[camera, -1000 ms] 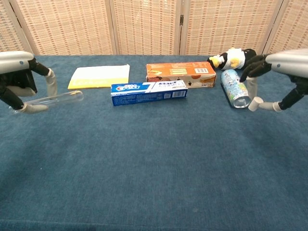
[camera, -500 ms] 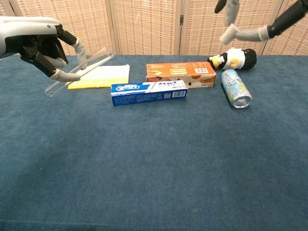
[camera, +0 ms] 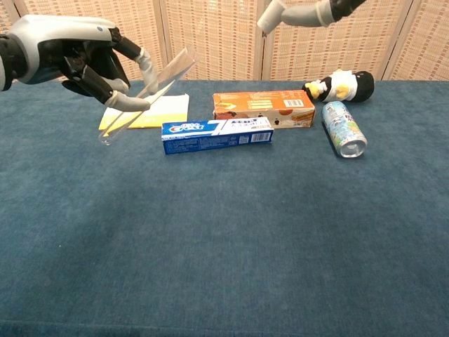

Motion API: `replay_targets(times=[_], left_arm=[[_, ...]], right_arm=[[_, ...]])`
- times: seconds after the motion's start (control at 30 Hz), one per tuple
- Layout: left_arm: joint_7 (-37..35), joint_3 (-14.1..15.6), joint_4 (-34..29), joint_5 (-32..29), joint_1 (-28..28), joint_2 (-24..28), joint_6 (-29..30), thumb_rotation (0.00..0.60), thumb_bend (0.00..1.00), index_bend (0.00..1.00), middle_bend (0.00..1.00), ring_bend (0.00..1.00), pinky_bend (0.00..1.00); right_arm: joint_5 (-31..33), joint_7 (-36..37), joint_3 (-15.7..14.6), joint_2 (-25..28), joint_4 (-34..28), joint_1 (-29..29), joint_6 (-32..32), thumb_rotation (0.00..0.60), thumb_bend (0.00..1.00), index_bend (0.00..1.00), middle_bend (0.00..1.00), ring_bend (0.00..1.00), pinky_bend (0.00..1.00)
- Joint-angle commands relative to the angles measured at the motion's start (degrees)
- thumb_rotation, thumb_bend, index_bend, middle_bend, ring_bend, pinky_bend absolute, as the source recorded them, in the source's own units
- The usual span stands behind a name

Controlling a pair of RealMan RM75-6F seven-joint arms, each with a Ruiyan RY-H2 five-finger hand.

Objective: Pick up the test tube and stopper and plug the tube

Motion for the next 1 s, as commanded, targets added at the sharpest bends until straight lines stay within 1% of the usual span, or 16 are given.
replay_targets(times=[0.03, 0.47, 1.0], left_arm=[[-0.2, 0.0, -0.3, -0.2, -0.4, -0.1, 0.0, 0.6, 0.33, 0.62, 1.0, 1.0, 1.0], [-0.6, 0.6, -1.3, -1.2, -2.1, -0.6, 0.3, 0.6, 0.33, 0.62, 1.0, 1.0, 1.0], [-1.1, 1.4, -1.9, -1.9, -2.9, 0.0, 0.9, 0.6, 0.33, 0.62, 1.0, 1.0, 1.0]], right_arm=[[0.4, -1.2, 0.1, -1.2, 0.4, 0.7, 0.0, 0.6, 0.54, 0.7, 0.26, 0.0, 0.0], [2.5, -4.6, 0.1, -5.3, 1.6, 3.5, -1.1, 0.6, 0.54, 0.7, 0.26, 0.0, 0.0], [4.2, -7.2, 0.2, -6.9, 1.3, 5.3, -1.2, 0.6, 0.54, 0.7, 0.26, 0.0, 0.0]])
